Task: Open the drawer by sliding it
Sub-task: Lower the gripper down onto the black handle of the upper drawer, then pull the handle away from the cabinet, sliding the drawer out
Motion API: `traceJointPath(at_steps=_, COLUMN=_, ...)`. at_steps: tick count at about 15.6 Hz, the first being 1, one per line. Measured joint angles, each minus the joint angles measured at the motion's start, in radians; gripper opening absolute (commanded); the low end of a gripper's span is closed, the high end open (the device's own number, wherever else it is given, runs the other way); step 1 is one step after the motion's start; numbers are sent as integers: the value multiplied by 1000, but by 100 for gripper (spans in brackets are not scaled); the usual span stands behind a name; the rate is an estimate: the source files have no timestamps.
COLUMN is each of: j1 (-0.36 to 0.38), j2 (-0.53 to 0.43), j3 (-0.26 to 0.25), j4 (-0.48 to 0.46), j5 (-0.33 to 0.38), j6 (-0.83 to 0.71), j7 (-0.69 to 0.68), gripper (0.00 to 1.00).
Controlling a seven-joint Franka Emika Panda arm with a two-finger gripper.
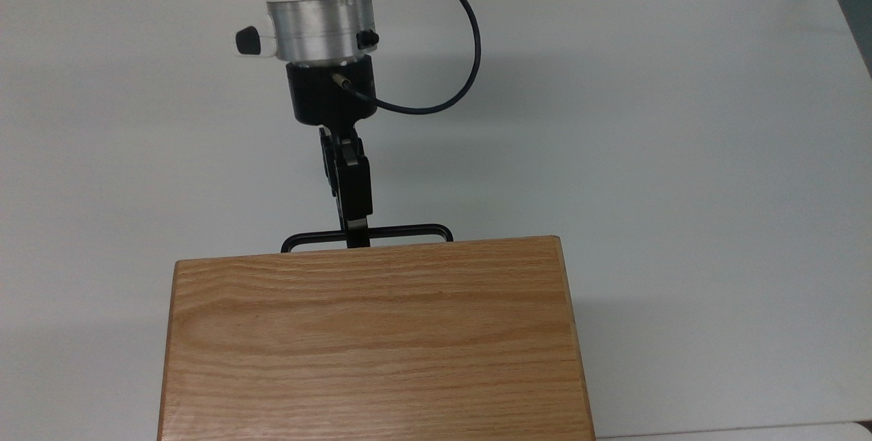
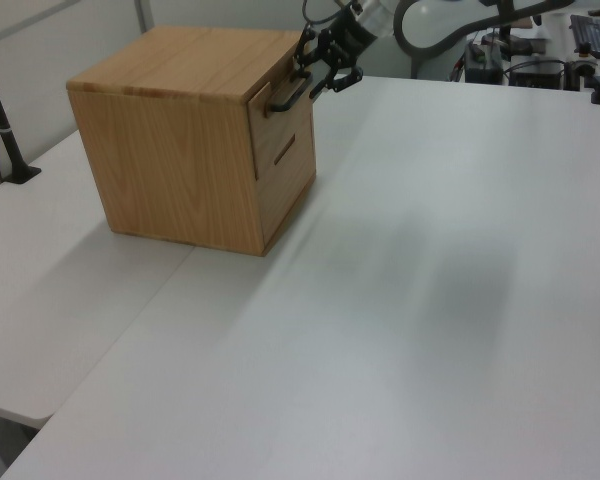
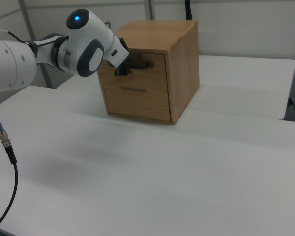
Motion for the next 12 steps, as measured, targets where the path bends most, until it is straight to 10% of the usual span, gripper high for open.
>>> traceJointPath(at_steps=3, j1=2, j2=13, j3=0, j4=1, j5=0, j6=1, j7=0, gripper=11)
traceJointPath(at_steps=12, j1=-2, j2=-57, j3=-2, j4=-55, j5=0, j6=-77, j7=-28, gripper=7)
